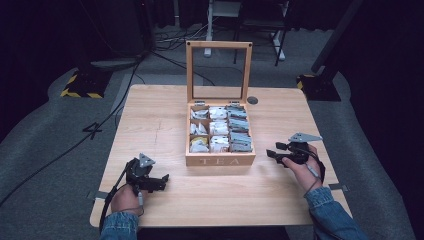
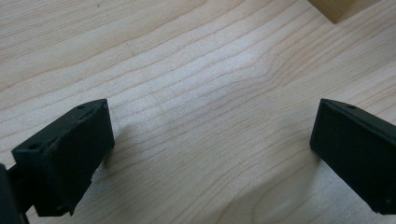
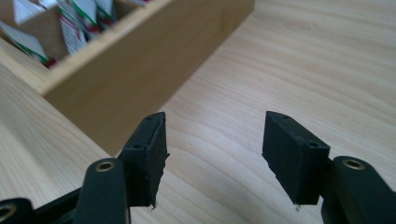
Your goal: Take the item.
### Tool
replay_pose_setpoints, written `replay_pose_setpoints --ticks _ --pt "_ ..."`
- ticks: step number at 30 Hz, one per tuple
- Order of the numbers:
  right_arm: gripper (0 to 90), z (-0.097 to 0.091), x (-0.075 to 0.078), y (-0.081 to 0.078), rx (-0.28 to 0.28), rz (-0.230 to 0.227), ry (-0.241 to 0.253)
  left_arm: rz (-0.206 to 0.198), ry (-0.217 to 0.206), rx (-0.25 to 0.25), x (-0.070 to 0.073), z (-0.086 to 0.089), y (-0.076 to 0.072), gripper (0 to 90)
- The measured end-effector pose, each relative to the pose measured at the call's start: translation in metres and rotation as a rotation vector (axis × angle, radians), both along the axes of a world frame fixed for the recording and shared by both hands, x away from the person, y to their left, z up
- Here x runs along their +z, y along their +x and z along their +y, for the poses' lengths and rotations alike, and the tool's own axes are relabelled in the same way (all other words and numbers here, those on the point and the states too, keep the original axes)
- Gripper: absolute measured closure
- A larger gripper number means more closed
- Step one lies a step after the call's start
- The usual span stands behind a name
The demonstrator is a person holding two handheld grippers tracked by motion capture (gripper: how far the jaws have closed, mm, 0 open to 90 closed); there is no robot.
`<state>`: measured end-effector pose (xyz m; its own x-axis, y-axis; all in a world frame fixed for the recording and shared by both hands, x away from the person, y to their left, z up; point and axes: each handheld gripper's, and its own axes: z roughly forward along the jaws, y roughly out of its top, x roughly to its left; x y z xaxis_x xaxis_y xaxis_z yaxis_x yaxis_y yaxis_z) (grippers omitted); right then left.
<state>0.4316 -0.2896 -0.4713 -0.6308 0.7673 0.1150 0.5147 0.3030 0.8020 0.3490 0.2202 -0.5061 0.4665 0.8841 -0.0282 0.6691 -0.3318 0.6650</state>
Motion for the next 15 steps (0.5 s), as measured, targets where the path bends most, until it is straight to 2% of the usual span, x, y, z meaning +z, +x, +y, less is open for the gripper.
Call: replay_pose_setpoints --ticks 6,10,11,15 --pt "42.1 0.009 0.011 0.005 0.009 0.006 0.027 0.000 0.003 -0.005 0.000 0.000 0.004 0.0" --pt "42.1 0.012 0.019 0.007 0.018 -0.008 0.016 -0.004 0.005 -0.005 0.000 -0.001 0.006 0.0" --pt "42.0 0.014 0.024 0.007 0.032 -0.006 0.021 -0.005 0.004 -0.005 0.000 -0.001 0.006 0.0" --pt "41.7 0.020 0.030 0.008 0.055 0.003 0.028 0.002 0.002 -0.008 0.000 -0.001 0.007 0.0"
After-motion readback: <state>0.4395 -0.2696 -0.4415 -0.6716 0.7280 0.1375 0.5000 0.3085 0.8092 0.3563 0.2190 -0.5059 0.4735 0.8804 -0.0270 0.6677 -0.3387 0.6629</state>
